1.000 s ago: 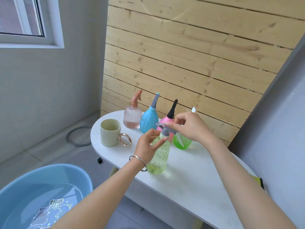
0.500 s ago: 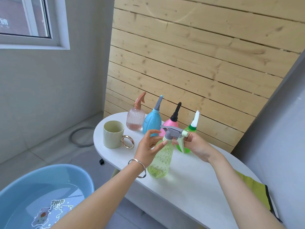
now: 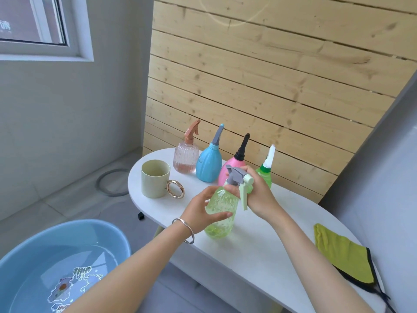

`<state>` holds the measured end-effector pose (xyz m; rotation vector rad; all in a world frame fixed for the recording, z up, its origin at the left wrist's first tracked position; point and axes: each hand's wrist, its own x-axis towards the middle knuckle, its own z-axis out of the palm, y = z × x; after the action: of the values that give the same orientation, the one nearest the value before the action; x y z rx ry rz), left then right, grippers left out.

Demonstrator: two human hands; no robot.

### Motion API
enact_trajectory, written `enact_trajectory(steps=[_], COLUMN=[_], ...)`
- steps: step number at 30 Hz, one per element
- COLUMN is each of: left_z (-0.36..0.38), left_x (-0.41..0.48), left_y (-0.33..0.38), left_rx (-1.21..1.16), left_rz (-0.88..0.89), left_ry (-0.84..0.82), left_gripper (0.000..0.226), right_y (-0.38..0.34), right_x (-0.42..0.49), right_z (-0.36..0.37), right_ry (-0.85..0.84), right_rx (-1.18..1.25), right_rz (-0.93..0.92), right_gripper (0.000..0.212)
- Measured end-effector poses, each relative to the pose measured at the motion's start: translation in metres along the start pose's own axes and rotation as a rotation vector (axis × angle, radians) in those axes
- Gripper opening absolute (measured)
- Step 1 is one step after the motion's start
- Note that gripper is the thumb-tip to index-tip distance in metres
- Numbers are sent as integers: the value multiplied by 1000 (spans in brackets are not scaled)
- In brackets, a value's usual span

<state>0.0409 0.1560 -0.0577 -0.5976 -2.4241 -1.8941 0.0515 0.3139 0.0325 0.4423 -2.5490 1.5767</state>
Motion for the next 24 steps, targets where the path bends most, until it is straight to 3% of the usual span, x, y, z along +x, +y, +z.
enact_trajectory(steps=[3, 8, 10, 16, 21, 24], left_z=[-1, 4, 5, 4, 6, 3], left_x=[1, -1, -2, -1, -1, -1], left_y=[0, -4, -4, -3, -4, -1], left_rx=[12, 3, 8, -9, -13, -8], left_rz=[-6, -24, -29, -31, -33, -28], left_ry=[-21, 34, 34, 29, 49, 27], left_gripper=[60, 69, 70, 66, 62, 60], right_y=[1, 9, 13, 11, 12, 11], right_x=[-4, -3, -3, -8, -1, 0], right_z=[-5, 14, 21, 0, 13, 10], right_ry=[-174, 186, 205, -115, 173, 134], right_rx=[-4, -122, -100, 255, 178, 135], right_rz=[46, -93, -118, 83, 97, 72], right_gripper=[33, 31, 38, 26, 22, 30])
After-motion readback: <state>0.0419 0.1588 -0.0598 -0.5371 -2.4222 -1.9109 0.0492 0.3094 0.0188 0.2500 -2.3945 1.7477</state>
